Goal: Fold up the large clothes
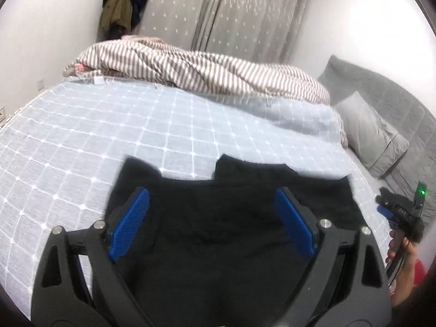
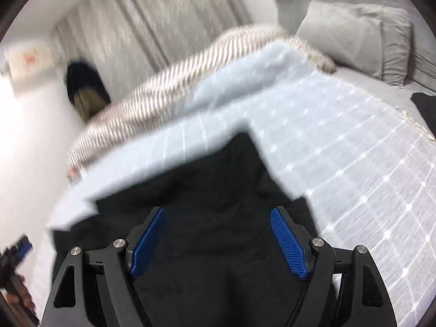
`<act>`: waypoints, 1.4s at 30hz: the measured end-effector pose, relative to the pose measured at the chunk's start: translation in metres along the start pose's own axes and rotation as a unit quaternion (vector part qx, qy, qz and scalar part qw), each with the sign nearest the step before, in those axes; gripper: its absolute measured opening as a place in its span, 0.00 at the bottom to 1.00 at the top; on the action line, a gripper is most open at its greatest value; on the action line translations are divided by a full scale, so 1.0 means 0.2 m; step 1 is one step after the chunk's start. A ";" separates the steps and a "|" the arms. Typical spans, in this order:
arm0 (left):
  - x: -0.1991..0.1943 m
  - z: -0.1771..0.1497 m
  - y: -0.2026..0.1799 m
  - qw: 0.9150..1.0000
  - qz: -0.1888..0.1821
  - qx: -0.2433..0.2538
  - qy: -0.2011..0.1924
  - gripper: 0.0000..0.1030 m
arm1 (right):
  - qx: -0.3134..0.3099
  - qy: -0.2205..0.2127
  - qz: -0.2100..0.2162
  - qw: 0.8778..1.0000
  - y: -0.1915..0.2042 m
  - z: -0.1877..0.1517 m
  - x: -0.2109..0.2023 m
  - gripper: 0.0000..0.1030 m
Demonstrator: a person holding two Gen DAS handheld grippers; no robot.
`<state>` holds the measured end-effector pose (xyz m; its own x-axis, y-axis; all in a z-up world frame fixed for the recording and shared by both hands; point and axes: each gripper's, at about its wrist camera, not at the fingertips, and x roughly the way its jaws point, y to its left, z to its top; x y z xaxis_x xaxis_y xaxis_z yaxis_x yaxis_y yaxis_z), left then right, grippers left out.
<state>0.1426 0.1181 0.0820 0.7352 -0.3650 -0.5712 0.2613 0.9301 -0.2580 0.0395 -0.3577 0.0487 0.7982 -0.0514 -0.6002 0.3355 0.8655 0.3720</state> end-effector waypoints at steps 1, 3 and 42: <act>0.00 -0.01 0.02 1.000 0.006 0.000 0.004 0.91 | 0.010 -0.011 0.000 1.000 -0.05 0.01 -0.04 0.78; 0.03 -0.05 0.09 0.999 0.026 -0.004 0.023 0.91 | 0.032 0.000 -0.007 0.999 -0.15 0.01 -0.05 0.78; 0.92 -0.05 0.64 0.977 0.133 -0.102 0.132 0.16 | -0.044 0.099 -0.130 0.986 -0.22 0.15 0.91 0.24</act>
<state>0.3046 0.1686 -0.0646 0.5655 -0.1339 -0.8138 -0.0680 0.9758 -0.2078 0.1850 -0.4205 -0.0550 0.5748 -0.1853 -0.7970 0.4638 0.8762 0.1308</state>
